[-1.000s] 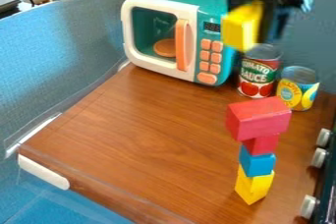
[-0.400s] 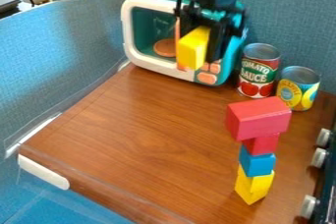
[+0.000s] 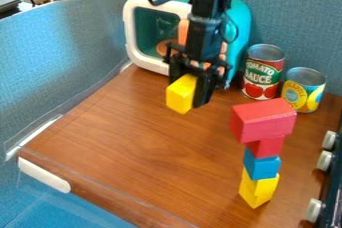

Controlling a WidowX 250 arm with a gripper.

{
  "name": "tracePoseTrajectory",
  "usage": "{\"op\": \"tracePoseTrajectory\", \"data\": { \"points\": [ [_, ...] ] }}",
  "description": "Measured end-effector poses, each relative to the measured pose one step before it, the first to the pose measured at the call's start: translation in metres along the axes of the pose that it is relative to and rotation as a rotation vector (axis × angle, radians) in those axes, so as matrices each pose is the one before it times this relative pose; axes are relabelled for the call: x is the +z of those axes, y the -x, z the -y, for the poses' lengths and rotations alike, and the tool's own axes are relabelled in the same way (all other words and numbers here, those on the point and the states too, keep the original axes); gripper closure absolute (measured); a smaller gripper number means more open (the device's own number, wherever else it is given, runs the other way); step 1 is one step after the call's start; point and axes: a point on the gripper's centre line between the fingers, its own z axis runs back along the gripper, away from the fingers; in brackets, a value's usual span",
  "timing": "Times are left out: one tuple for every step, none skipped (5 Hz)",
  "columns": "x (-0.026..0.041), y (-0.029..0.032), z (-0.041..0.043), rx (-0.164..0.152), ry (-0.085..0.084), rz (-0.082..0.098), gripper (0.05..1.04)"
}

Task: Move the yellow block from the tower into the center of the table

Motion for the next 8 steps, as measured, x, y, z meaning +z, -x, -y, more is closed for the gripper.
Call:
{"op": "tracePoseTrajectory", "data": {
  "points": [
    [-0.01704,-0.00820,-0.00346,0.0163,-0.0232,0.0342,0.484],
    [-0.02142,-0.00925,0.00143,-0.0010,0.0129,0.0013,0.484],
    [-0.02117,-0.01124,0.00253,-0.0072,0.0302,-0.0216,0.484],
    [-0.01386,-0.00818,0.00155,0.0044,0.0424,-0.0153,0.484],
    [-0.00657,0.00155,-0.00408,0.0190,0.0068,-0.0156,0.433],
    [-0.00058,0.00020,0.00051,0.0319,0.0034,-0.0024,0.148],
    [0.01487,-0.00071,0.00316,0.0131,-0.0204,0.0304,0.079],
    [0.04093,-0.00039,0.01042,-0.0287,-0.0479,0.0784,0.083]
  ]
}}
